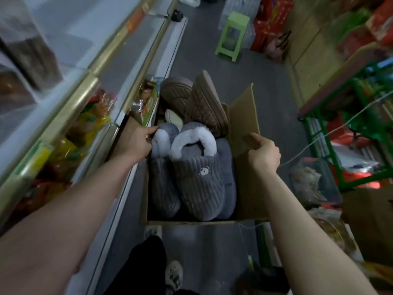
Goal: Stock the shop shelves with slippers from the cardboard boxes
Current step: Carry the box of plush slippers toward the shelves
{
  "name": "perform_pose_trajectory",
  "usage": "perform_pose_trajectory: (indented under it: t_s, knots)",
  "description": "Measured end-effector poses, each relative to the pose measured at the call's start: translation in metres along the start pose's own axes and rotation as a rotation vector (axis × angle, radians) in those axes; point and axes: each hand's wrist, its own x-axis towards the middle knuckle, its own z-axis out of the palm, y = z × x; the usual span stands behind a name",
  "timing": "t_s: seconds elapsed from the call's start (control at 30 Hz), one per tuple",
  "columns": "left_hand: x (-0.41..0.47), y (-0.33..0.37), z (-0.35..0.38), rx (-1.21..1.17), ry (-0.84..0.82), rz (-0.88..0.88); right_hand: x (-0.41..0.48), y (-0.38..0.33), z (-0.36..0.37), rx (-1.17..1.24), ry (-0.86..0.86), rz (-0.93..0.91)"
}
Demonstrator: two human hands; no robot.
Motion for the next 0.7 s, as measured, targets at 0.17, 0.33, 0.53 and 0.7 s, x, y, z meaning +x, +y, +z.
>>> perform_pose_trajectory:
  t_s: [0.17, 0.33, 0.53, 0.7]
  knots:
    - [0.154, 0.005, 0.012, 0.257, -0.026, -0.034, 0.127, -0.059, 0.024, 0.02, 0.002, 0.002]
    - [0.307, 0.034, 0.018, 0.222, -0.074, -0.027, 0.252, -0.122, 0.045, 0.027, 0.016, 0.034]
    - [0.482, 0.078, 0.033, 0.264, -0.088, -0.012, 0.408, -0.183, 0.057, -0.008, 0.031, 0.068]
    - [0.635, 0.108, 0.067, 0.295, -0.076, -0.005, 0.557, -0.227, 0.077, -0.027, 0.014, 0.031]
